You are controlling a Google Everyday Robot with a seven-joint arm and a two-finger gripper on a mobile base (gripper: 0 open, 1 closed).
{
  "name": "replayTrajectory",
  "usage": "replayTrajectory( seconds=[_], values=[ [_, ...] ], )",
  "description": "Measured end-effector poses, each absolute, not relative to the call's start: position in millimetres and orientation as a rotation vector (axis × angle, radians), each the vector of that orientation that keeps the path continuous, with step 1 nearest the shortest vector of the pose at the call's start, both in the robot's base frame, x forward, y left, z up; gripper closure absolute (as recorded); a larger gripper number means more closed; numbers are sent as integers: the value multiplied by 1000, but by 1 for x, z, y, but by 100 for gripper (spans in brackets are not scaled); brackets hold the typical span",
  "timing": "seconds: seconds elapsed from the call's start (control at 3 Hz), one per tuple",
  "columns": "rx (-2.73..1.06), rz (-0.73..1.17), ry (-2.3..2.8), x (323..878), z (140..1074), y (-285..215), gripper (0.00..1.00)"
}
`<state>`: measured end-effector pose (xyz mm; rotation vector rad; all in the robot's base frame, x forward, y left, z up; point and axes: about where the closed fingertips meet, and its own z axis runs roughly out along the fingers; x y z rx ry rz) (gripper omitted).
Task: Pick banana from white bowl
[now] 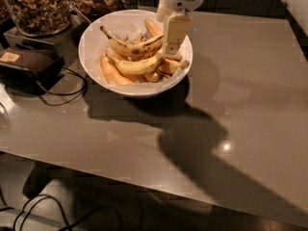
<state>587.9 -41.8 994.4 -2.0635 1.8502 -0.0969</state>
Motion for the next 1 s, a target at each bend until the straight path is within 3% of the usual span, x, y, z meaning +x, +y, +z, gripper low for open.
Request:
replayTrajectory(
  seconds=[0.67,1.0],
  values=[
    [-2079,-77,1844,593,990,-33,33],
    [-2108,-46,1850,594,973,-28,45]
  ],
)
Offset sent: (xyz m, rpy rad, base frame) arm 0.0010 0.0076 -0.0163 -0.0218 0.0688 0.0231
